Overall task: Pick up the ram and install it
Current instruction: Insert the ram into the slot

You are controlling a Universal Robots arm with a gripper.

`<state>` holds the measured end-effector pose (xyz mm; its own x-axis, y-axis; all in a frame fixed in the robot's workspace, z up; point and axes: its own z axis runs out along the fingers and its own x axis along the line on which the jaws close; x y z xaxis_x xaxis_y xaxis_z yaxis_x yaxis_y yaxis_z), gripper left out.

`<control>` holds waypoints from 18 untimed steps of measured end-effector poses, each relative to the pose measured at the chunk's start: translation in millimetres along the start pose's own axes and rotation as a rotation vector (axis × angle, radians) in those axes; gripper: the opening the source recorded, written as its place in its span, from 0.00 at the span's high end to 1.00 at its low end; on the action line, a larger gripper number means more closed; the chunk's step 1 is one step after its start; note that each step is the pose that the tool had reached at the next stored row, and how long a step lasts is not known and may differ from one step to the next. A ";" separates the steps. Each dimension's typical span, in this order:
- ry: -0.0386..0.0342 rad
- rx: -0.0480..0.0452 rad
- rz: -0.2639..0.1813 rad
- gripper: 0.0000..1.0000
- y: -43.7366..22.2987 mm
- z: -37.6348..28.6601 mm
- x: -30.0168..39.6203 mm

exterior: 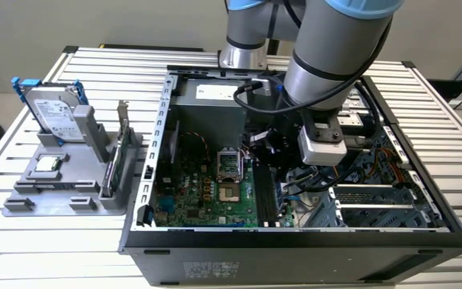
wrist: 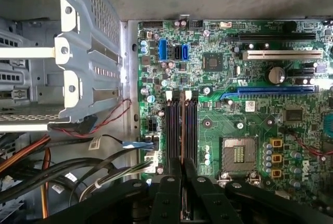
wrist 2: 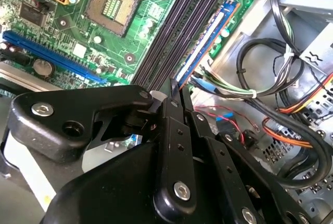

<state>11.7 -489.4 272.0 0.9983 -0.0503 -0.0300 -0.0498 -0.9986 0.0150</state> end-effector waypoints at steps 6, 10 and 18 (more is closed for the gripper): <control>-0.0002 0.0045 0.001 1.00 -0.8 2.2 2.1; -0.0004 0.0102 0.001 1.00 -1.0 3.3 3.8; -0.0011 0.0218 0.001 1.00 -1.6 6.3 7.4</control>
<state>18.9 -488.3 265.4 0.9982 -0.0514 -0.0311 -0.0516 -0.9986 -0.0068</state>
